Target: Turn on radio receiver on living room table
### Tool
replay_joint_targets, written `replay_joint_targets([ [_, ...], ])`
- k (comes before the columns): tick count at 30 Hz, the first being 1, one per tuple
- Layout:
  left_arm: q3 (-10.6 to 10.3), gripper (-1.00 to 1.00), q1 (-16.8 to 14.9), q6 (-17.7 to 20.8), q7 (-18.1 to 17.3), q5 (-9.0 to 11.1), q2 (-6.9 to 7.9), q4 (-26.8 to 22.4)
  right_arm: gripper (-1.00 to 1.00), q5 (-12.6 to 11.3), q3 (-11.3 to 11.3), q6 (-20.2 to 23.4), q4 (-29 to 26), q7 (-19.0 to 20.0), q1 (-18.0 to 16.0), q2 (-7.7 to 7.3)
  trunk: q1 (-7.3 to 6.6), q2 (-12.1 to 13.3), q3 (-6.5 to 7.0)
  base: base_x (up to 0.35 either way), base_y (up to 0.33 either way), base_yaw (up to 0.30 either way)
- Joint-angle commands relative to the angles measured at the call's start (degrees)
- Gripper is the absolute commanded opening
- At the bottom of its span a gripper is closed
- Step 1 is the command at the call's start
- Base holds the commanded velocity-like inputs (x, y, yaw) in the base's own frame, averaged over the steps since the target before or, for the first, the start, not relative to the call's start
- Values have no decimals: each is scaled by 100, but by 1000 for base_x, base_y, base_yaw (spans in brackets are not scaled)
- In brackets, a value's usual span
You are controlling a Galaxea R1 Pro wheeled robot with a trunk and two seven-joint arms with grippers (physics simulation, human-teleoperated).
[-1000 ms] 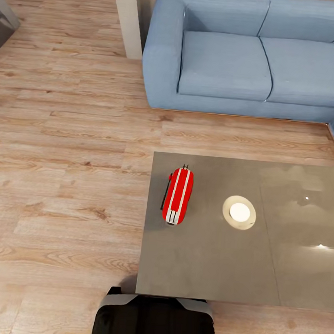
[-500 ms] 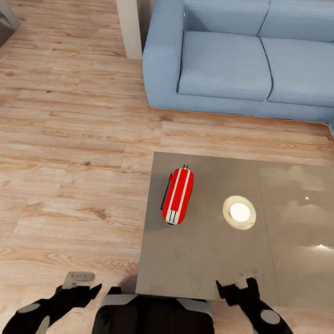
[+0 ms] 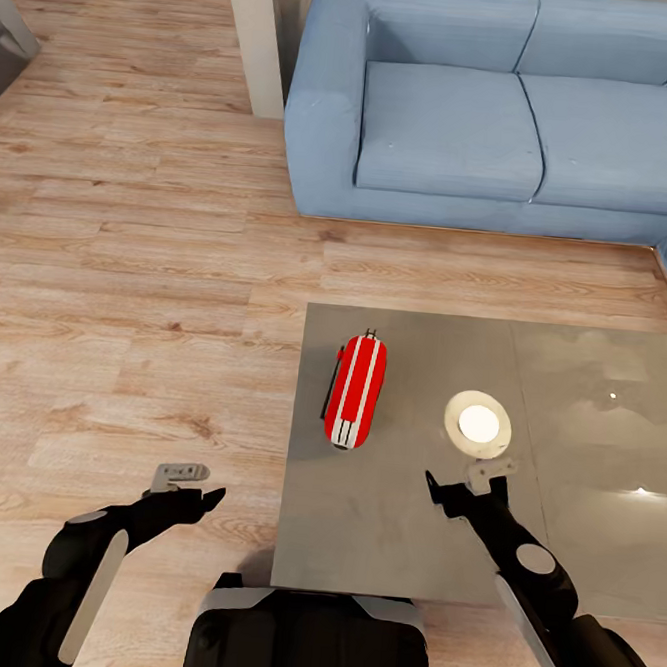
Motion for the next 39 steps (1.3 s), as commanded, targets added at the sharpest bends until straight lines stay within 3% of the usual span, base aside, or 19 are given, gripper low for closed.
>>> replay_joint_targets([
  [1, 0, 100, -2, 3, 5, -13, -1, 10, 100, 0, 4, -95, 0, -3, -2, 1, 0, 0, 0, 0, 0, 0],
  [11, 0, 100, -10, 47, 33, 35, -1, 121, 100, 1, 2, -149, -4, -76, -410, 15, 0, 0, 0, 0, 0, 0],
  [19, 0, 100, -16, 351, 28, 35, -2, 112, 100, 1, 9, -125, -5, -78, -451, 221, 0, 0, 0, 0, 0, 0],
  [28, 0, 100, -19, 366, -1, 43, -2, 96, 100, 1, 10, -125, -3, -78, -453, 249, 0, 0, 0, 0, 0, 0],
  [30, -66, 100, -19, 302, -64, 85, -67, 64, 100, -66, 47, -60, 20, -22, -497, 261, 0, 0, 0, 0, 0, 0],
  [35, -82, 100, -19, 189, -99, 124, -111, 39, 100, 59, 71, -94, 19, 139, -337, 123, 0, 0, 0, 0, 0, 0],
  [39, -96, 100, -19, 63, -228, 157, -240, 45, 100, 183, 195, -176, 1, 8, -208, 179, 0, 0, 0, 0, 0, 12],
])
